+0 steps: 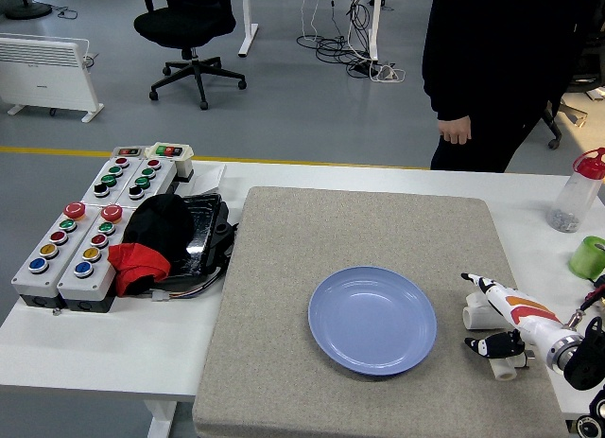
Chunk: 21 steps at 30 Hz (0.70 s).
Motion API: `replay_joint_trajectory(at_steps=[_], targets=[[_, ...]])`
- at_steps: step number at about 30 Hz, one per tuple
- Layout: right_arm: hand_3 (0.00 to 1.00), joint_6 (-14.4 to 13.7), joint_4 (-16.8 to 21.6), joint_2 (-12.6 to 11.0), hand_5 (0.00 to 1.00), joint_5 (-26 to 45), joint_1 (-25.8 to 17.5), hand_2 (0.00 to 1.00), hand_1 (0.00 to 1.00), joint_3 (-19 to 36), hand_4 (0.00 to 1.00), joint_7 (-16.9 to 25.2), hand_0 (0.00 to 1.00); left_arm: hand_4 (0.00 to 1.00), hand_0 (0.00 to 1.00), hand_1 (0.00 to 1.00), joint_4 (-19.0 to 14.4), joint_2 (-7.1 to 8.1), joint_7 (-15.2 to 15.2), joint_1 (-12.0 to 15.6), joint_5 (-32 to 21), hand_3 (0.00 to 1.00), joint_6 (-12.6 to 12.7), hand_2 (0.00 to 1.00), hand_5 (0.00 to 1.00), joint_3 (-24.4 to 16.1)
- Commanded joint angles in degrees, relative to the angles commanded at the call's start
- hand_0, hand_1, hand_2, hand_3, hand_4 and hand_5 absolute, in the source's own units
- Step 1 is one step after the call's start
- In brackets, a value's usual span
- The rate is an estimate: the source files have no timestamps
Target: Pick pipe place plate twice
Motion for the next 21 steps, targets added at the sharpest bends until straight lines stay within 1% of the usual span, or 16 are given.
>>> replay_joint_trajectory(at_steps=[2,5,6,11,12,15,17,18,21], targets=[[0.993,-0.36,-0.31,0.02,0.367,-0.18,0.3,0.998,0.935,-0.33,0.79,-0.27,0.981,0.4,0.715,0.745,0.0,0.0,0.0,0.01,-0.02,0.655,0.0,0.717,0.998,0.0],[0.993,-2.07,-1.13,0.1,0.367,-0.45,1.16,0.998,0.935,-1.19,0.79,-1.67,0.981,0.4,0.715,0.745,0.0,-0.01,0.0,0.03,-0.01,0.655,-0.01,0.717,0.998,-0.01],[0.93,-2.64,-1.34,0.13,0.358,-0.5,1.35,0.988,0.89,-1.33,0.755,-2.07,0.904,0.4,0.715,0.745,0.0,-0.01,0.0,0.03,0.02,0.655,-0.02,0.717,0.998,-0.02],[0.93,-3.8,-2.15,0.1,0.358,-0.73,1.94,0.988,0.89,-1.56,0.755,-3.46,0.904,0.4,0.715,0.745,0.0,-0.02,-0.06,0.0,-0.23,0.655,-0.01,0.717,0.998,0.11],[0.813,-3.9,-2.4,0.11,0.291,-0.71,2.06,0.816,0.736,-1.62,0.653,-3.37,0.726,0.4,0.716,0.745,0.0,-0.01,-0.06,-0.01,-0.19,0.655,-0.03,0.717,0.998,0.1],[0.813,-3.38,-2.95,0.13,0.291,-0.58,2.27,0.816,0.736,-1.76,0.653,-3.05,0.726,0.4,0.716,0.745,0.0,-0.02,-0.07,-0.06,-0.11,0.655,-0.05,0.717,0.998,0.06],[0.813,-2.41,-3.29,0.05,0.291,-0.39,2.39,0.816,0.736,-1.92,0.653,-2.67,0.726,0.4,0.716,0.745,0.0,-0.02,-0.11,-0.1,-0.16,0.655,-0.03,0.717,0.998,0.06],[0.754,-2.27,-3.39,0.02,0.219,-0.32,2.41,0.664,0.606,-1.97,0.539,-2.53,0.558,0.401,0.716,0.745,0.0,-0.02,-0.12,-0.12,-0.15,0.654,-0.03,0.716,0.998,0.05],[0.754,-2.94,-3.91,-0.14,0.219,0.58,2.53,0.664,0.606,-2.27,0.539,-1.61,0.558,0.401,0.716,0.745,0.0,-0.03,-0.1,-0.19,-0.04,0.654,-0.05,0.716,0.998,-0.02]])
